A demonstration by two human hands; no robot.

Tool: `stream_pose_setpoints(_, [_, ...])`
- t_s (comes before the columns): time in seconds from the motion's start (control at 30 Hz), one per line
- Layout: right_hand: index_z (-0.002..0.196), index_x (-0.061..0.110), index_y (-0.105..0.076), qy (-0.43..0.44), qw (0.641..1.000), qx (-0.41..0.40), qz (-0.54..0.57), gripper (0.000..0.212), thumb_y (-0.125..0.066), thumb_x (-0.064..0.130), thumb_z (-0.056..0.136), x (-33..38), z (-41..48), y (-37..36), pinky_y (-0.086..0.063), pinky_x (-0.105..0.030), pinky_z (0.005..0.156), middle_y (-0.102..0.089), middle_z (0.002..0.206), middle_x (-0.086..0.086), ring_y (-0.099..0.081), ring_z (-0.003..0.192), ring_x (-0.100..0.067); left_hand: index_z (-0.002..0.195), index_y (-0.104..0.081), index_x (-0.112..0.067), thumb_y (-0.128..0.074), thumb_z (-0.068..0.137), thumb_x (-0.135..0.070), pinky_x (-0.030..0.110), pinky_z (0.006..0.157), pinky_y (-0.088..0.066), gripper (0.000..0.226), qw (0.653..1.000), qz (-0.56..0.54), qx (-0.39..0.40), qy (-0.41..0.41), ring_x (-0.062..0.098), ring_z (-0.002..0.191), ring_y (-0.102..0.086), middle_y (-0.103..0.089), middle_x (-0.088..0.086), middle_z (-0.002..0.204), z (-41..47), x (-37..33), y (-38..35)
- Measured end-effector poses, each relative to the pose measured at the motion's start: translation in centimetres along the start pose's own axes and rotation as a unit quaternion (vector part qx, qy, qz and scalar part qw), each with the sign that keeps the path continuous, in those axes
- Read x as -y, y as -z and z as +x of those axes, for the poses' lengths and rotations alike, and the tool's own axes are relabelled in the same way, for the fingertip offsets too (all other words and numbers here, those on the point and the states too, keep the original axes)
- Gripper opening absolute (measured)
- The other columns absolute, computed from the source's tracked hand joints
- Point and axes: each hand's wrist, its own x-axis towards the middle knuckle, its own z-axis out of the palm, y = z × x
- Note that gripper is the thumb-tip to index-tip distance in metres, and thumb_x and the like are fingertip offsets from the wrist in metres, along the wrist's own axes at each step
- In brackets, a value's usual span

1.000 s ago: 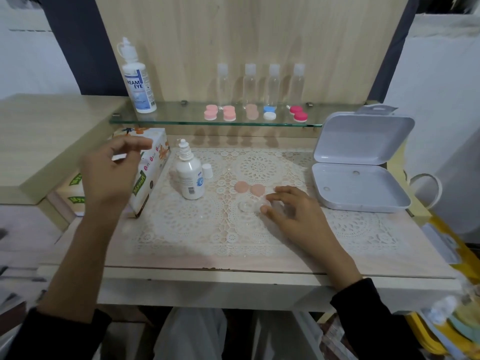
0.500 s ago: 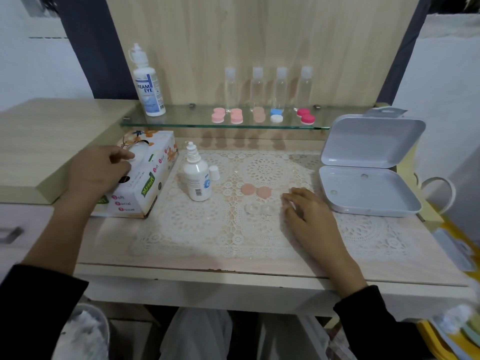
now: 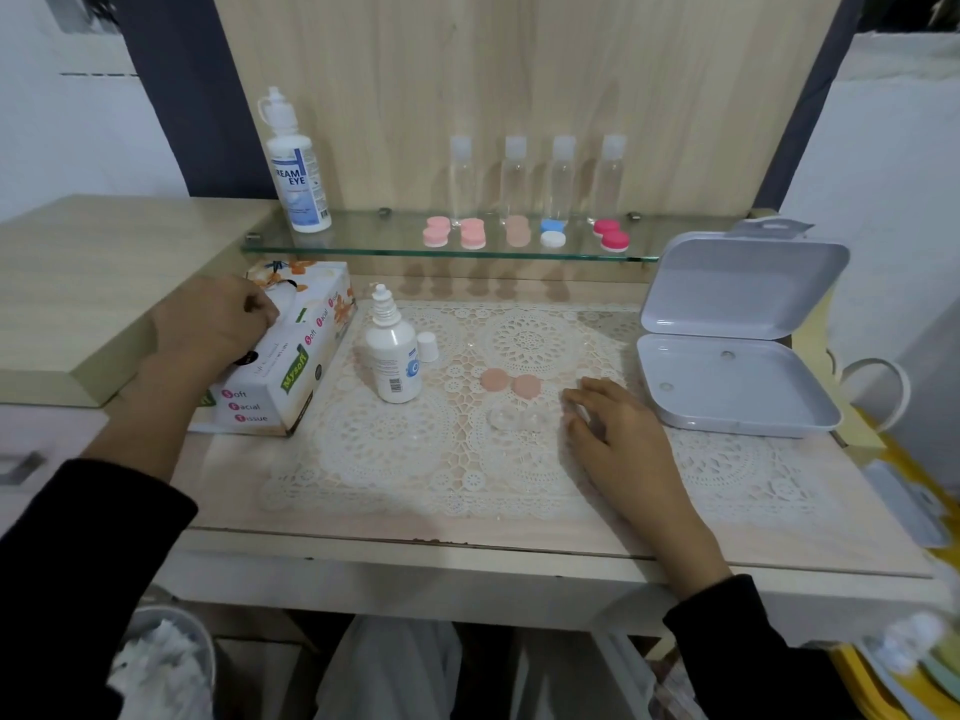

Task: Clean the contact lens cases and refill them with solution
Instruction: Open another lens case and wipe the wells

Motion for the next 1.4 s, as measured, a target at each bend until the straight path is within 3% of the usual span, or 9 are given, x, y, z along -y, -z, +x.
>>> stream_pose_setpoints(0.33, [0.125, 0.012, -0.064, 0.001, 1.000, -0.005, 0.009, 0.034, -0.055, 0.013, 0.092, 0.2, 0.0, 0.0, -0.036, -0.030, 0.103, -0.053, 0.140, -0.005, -0.045, 0.132, -0.019, 0.108, -0.064, -0.001, -0.046, 0.096, -0.007, 0.049, 0.086, -0.040, 0.022, 0.995, -0.048, -0.091, -0.001, 0.048, 0.105, -0.050, -0.059, 0.030, 0.111, 0.4, 1.3, 1.0])
stream_pose_setpoints(0.5, [0.124, 0.012, -0.064, 0.006, 1.000, -0.004, 0.009, 0.033, -0.056, 0.014, 0.092, 0.1, 0.1, 0.0, -0.037, -0.031, 0.102, -0.053, 0.139, -0.005, -0.045, 0.131, -0.019, 0.119, -0.051, -0.005, -0.033, 0.101, -0.021, 0.046, 0.091, -0.038, 0.029, 0.971, -0.199, -0.109, 0.072, 0.047, 0.111, -0.047, -0.052, 0.030, 0.121, -0.8, 0.1, 1.3])
stream_pose_setpoints(0.63, [0.124, 0.012, -0.065, 0.007, 1.000, -0.005, 0.007, 0.033, -0.056, 0.014, 0.092, 0.1, 0.1, 0.1, -0.037, -0.030, 0.101, -0.053, 0.140, -0.005, -0.045, 0.131, -0.020, 0.121, -0.049, -0.010, -0.034, 0.098, -0.016, 0.040, 0.084, -0.040, 0.028, 0.953, -0.268, -0.127, 0.059, 0.039, 0.105, -0.052, -0.059, 0.023, 0.115, -1.4, -0.6, 0.8])
stream_pose_setpoints(0.77, [0.124, 0.012, -0.065, 0.009, 1.000, -0.006, 0.004, 0.032, -0.056, 0.014, 0.093, 0.1, 0.1, 0.0, -0.035, -0.027, 0.100, -0.053, 0.140, -0.005, -0.045, 0.132, -0.019, 0.098, -0.039, -0.034, -0.035, 0.096, -0.010, 0.031, 0.068, -0.035, 0.024, 0.932, -0.323, -0.165, 0.018, 0.022, 0.074, -0.048, -0.054, 0.005, 0.075, -2.3, -1.2, 0.4])
stream_pose_setpoints(0.93, [0.124, 0.015, -0.065, 0.009, 1.000, -0.005, -0.004, 0.032, -0.056, 0.017, 0.094, 0.1, 0.2, 0.0, -0.030, -0.020, 0.098, -0.052, 0.141, -0.003, -0.042, 0.133, -0.016, 0.091, -0.061, -0.028, -0.035, 0.091, -0.002, 0.011, 0.083, -0.037, 0.036, 0.892, -0.389, -0.227, -0.032, -0.007, 0.086, -0.049, -0.056, -0.015, 0.096, -4.2, -2.0, 0.6])
stream_pose_setpoints(1.03, [0.124, 0.014, -0.065, 0.009, 1.000, -0.004, -0.006, 0.032, -0.056, 0.017, 0.094, 0.1, 0.1, 0.1, -0.030, -0.021, 0.098, -0.052, 0.141, -0.003, -0.043, 0.133, -0.016, 0.089, -0.060, -0.039, -0.038, 0.087, -0.005, 0.030, 0.093, -0.046, 0.040, 0.844, -0.445, -0.296, -0.042, -0.003, 0.098, -0.053, -0.059, -0.015, 0.100, -5.5, -2.3, 0.8])
stream_pose_setpoints(1.17, [0.124, 0.014, -0.065, 0.011, 1.000, -0.004, -0.009, 0.032, -0.055, 0.016, 0.093, 0.0, 0.0, 0.1, -0.031, -0.021, 0.099, -0.052, 0.141, -0.004, -0.043, 0.133, -0.016, 0.103, -0.063, -0.028, -0.045, 0.072, 0.003, 0.053, 0.080, -0.045, 0.047, 0.792, -0.514, -0.318, -0.084, 0.020, 0.098, -0.052, -0.054, 0.009, 0.110, -7.6, -3.3, 1.1])
stream_pose_setpoints(1.27, [0.124, 0.014, -0.065, 0.008, 1.000, -0.003, -0.002, 0.032, -0.055, 0.016, 0.093, 0.0, 0.0, 0.1, -0.033, -0.024, 0.100, -0.052, 0.141, -0.004, -0.043, 0.133, -0.017, 0.108, -0.056, -0.012, -0.052, 0.073, 0.018, 0.034, 0.084, -0.051, 0.047, 0.783, -0.525, -0.290, -0.166, 0.020, 0.101, -0.053, -0.050, 0.018, 0.111, -9.6, -5.7, 1.5])
stream_pose_setpoints(1.4, [0.124, 0.013, -0.065, 0.010, 1.000, -0.001, -0.006, 0.033, -0.055, 0.016, 0.093, 0.1, 0.0, 0.0, -0.034, -0.026, 0.102, -0.052, 0.140, -0.005, -0.044, 0.132, -0.017, 0.108, -0.054, -0.016, -0.063, 0.080, 0.014, 0.015, 0.082, -0.051, 0.042, 0.784, -0.549, -0.201, -0.209, 0.006, 0.103, -0.060, -0.056, 0.007, 0.108, -11.7, -8.4, 0.8])
